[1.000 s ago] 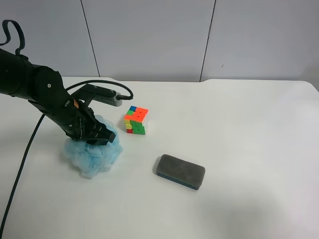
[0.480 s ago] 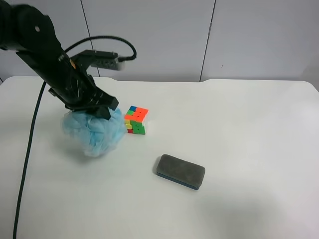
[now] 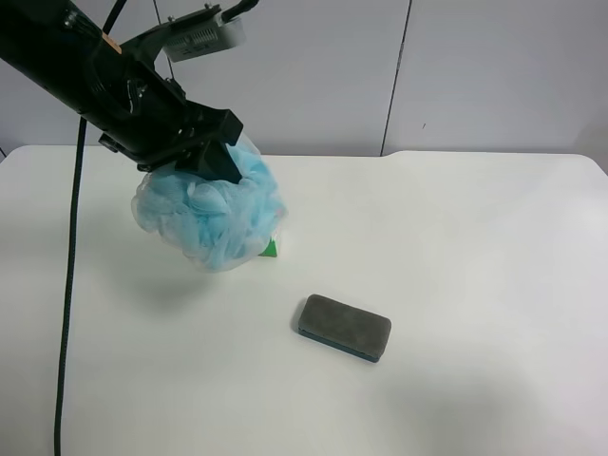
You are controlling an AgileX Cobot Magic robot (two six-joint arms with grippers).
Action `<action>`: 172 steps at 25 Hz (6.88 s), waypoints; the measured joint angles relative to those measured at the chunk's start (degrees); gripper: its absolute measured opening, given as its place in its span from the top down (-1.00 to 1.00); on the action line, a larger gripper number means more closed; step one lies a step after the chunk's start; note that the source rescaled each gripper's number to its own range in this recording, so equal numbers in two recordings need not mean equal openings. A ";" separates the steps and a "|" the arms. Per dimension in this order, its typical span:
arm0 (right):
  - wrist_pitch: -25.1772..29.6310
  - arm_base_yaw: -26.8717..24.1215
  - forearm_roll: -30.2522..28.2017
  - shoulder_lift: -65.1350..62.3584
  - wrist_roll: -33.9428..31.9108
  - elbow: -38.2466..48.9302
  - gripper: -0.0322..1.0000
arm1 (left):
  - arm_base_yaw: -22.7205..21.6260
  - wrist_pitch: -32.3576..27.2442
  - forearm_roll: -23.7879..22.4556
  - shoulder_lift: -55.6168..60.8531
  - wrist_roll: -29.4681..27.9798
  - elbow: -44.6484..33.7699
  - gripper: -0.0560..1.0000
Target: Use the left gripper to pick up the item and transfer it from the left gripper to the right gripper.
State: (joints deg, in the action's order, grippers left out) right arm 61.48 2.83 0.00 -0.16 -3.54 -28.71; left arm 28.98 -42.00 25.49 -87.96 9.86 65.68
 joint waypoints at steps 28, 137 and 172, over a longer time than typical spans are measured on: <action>0.00 0.00 0.00 0.00 0.00 0.00 -1.00 | 15.07 11.52 20.61 -1.79 7.39 0.00 0.44; -32.77 33.32 36.48 73.98 58.11 -14.40 0.69 | 0.81 1.26 23.88 2.02 16.73 0.00 -0.99; -30.00 33.32 36.53 73.98 57.91 -14.40 0.86 | -19.01 -27.79 -24.99 69.58 -8.39 -22.74 -1.00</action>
State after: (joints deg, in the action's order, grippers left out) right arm 31.48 36.15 36.53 73.82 54.37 -43.11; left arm 9.97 -69.79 0.50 -18.38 1.47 42.95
